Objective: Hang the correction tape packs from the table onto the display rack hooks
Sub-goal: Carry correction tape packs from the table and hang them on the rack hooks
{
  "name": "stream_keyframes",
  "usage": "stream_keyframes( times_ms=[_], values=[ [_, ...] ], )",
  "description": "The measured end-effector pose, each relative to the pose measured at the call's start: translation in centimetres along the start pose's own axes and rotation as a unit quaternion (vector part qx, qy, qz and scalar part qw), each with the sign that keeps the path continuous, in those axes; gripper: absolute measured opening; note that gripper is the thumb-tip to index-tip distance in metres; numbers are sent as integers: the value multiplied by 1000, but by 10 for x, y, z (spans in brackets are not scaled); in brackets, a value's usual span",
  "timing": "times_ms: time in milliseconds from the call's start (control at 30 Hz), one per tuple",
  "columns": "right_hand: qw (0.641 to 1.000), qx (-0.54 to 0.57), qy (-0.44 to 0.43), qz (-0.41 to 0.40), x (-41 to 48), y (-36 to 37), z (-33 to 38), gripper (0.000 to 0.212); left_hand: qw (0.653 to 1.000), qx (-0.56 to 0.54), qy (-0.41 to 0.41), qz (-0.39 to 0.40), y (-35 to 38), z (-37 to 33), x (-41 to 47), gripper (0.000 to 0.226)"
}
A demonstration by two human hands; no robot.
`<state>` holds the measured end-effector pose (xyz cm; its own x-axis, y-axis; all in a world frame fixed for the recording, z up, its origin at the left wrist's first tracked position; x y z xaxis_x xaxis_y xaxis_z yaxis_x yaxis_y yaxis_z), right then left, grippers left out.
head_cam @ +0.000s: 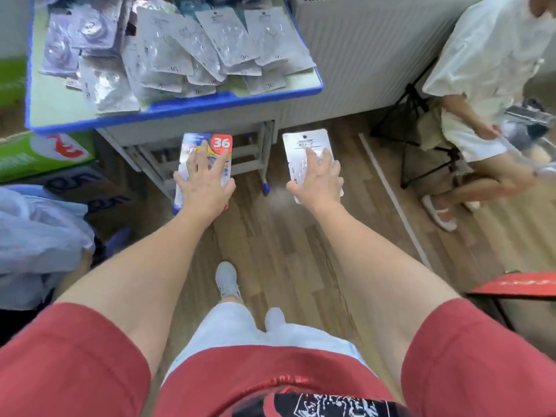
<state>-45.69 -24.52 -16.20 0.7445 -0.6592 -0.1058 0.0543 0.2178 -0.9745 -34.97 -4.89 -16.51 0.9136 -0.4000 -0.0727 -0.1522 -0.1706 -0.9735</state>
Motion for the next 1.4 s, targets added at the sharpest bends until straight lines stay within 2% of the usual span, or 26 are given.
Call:
stream_keyframes(
  times_ms=[200, 433, 633, 833, 1000, 1267, 1333, 1400],
  values=[
    [991, 9, 131, 0, -94, 8, -110, 77, 994, 22, 93, 46, 31, -66, -73, 55],
    [954, 76, 289, -40, -240, 16, -176, 75, 969, -14, 239, 65, 55, -130, -162, 52],
    [905, 92, 409, -75, -380, 14, -234, 75, 926, 23, 361, 108, 80, -176, -262, 53],
    [832, 102, 529, -132, -511, 3, -303, 75, 858, 19, 501, 112, 78, -270, -389, 59],
    [791, 114, 571, -186, -599, -18, -356, 74, 815, 22, 571, 97, 79, -333, -489, 57],
    [756, 85, 604, -239, -732, -72, -476, 72, 780, -30, 619, 86, 72, -449, -633, 56],
    [748, 74, 608, -256, -751, -91, -503, 71, 778, -55, 620, 81, 62, -479, -658, 56],
    [742, 67, 609, -272, -762, -109, -528, 70, 794, -99, 594, 87, 50, -510, -673, 55]
  ],
)
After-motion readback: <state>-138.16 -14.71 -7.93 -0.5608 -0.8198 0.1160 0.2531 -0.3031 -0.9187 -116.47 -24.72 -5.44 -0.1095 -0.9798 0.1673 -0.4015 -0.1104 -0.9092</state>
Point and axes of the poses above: each hand's wrist, its own x-axis towards the middle knuckle, its own y-axis out of the palm, z = x × y, the point moved 8 cm from there along x, towards the middle knuckle, and after that the axes turned 7 degrees about -z, right-handed, at the moved point
